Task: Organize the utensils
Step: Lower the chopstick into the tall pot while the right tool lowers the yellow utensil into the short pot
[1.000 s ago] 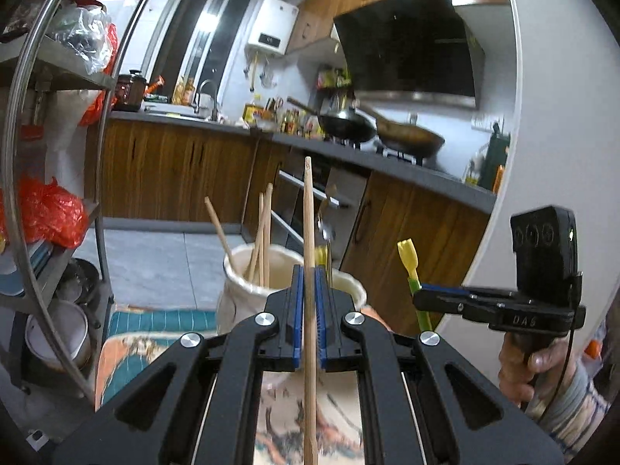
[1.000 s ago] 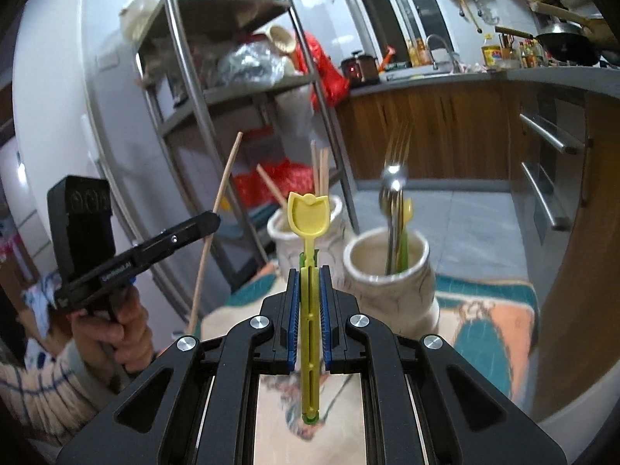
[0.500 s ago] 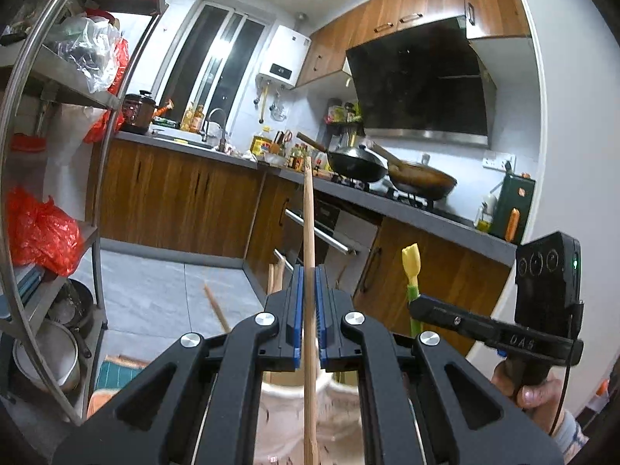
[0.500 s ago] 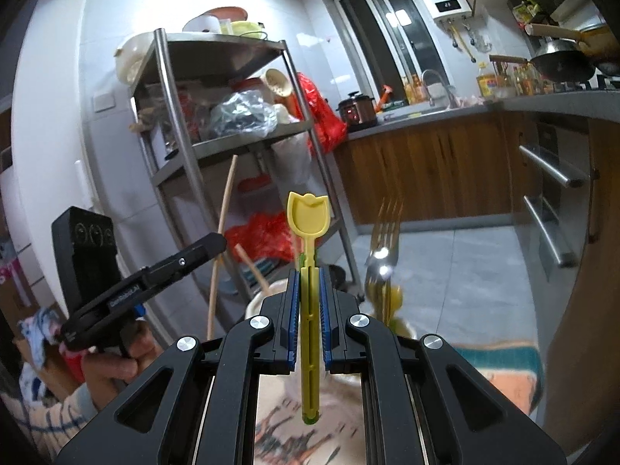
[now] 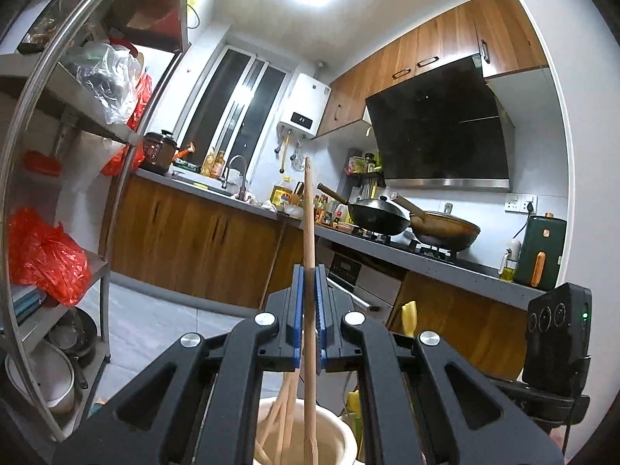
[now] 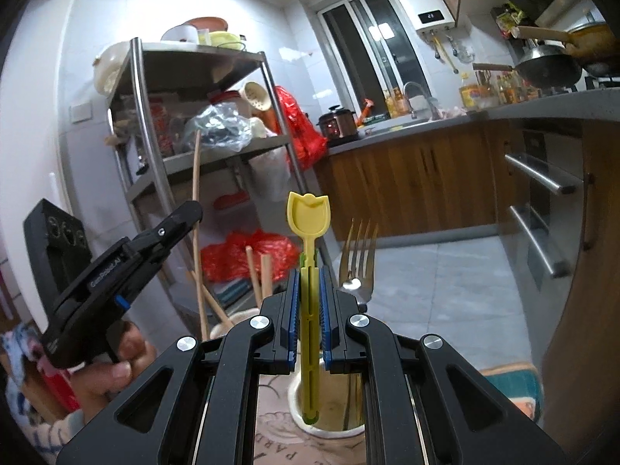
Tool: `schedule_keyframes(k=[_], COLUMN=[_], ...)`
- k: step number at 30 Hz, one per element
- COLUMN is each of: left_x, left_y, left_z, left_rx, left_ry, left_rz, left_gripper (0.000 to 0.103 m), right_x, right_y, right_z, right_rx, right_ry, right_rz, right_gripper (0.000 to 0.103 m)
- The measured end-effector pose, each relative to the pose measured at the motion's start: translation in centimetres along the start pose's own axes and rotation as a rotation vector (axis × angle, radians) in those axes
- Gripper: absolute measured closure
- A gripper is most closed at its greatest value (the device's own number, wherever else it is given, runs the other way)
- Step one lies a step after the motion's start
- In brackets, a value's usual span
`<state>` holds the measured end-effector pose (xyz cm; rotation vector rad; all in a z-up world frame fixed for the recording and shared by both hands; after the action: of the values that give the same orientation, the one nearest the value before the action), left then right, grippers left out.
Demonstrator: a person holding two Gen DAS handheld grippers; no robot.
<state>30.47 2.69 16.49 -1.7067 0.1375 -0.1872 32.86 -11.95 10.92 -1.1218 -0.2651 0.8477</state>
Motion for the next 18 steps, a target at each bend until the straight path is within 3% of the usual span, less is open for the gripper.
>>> schedule_keyframes(k=[9, 18], left_x=[0.6, 0.5], left_y=[2.1, 4.6], left_z=[-1.3, -2.1], left_rx=[0.089, 0.151], left_ry=[-0.030, -0.057], left_rz=[0.007, 0.061], left_gripper=[0.098, 0.097], right_x=[0.9, 1.3], right_y=[1.1, 3.3], right_z=[0.1, -1.1], right_rx=[-0.076, -0.107], right_ry=[0.057, 0.110], right_rz=[-0.020, 0.016], right_gripper=[0.092, 0.092])
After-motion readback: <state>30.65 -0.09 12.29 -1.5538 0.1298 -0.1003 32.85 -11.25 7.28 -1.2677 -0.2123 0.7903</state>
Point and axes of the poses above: each gripper's, at about its wrist camera, not at the fingertips, and x roughly the way its jaws point, z to its left, y to its underside, the point moved 9 cm from there along x, roughly the way its jaws point, and after that the axes turned 9 degrees about x, right-handed, at the moved point
